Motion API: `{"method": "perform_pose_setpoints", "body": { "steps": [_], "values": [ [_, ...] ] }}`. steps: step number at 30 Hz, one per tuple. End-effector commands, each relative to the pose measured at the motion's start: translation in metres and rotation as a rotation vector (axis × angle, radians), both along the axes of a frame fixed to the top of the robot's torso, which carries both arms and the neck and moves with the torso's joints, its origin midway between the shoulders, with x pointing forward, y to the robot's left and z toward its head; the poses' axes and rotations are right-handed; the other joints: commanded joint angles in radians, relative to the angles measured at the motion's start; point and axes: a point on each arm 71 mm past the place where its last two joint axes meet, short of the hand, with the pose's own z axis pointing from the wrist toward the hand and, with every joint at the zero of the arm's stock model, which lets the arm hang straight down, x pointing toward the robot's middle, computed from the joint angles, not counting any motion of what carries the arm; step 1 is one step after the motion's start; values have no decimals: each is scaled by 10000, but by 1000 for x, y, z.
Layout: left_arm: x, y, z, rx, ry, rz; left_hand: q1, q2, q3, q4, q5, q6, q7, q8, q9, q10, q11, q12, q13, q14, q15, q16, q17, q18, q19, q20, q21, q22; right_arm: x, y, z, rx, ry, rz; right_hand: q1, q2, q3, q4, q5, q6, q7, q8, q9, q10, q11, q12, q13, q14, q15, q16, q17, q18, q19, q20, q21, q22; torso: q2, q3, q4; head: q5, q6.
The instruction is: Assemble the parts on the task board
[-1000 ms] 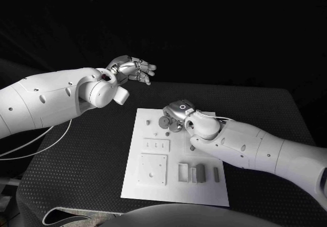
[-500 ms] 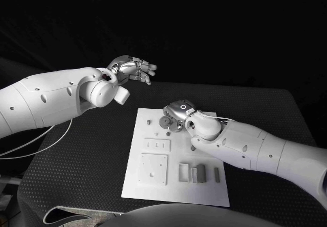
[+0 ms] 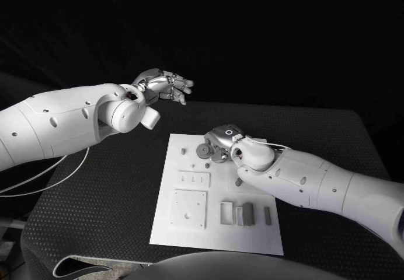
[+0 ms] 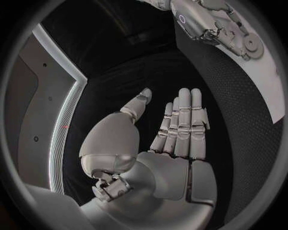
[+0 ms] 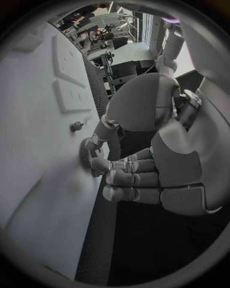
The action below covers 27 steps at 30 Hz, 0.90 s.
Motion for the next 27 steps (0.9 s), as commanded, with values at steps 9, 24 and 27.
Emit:
{"method": "perform_pose_setpoints", "body": {
  "steps": [9, 24, 27],
  "values": [
    [0, -2, 1, -35, -67, -142, -82, -1, -78, 0, -65, -70, 157, -50, -10, -56, -19, -66, 8, -94, -3, 53, -18, 143, 8, -53, -56, 15, 0, 4, -4, -78, 536, 159, -93, -53, 59, 185, 22, -313, 4, -245, -252, -51, 11, 50, -5, -53, 3, 53, 4, 324, -42, 17, -51, 36, 1, -9, 25, 1, 10],
    [-1, -1, 1, -27, -58, -110, -90, -7, -91, 0, -67, -99, 167, -62, -16, -79, -13, -80, 4, -95, 0, 53, -19, 145, 12, -52, -63, 19, 1, 4, -6, -141, 672, 75, -247, 1086, -117, 96, 22, 315, 60, -64, -461, -158, 68, 104, 43, -163, 51, 108, 37, 324, -174, 42, -39, 92, 2, -16, 18, 44, -3],
    [-1, -1, 1, -27, -57, -112, -90, -7, -92, 0, -67, -102, 169, -63, -17, -81, -12, -81, 3, -95, 1, 53, -19, 146, 12, -52, -64, 20, 2, 3, -5, -84, 562, -50, -315, 1109, -164, 25, 23, 763, -2, 133, -441, -156, 9, 125, 51, -155, 6, 125, 36, 324, -171, 47, -24, 101, 3, -10, 9, 52, 1]
  ]
}}
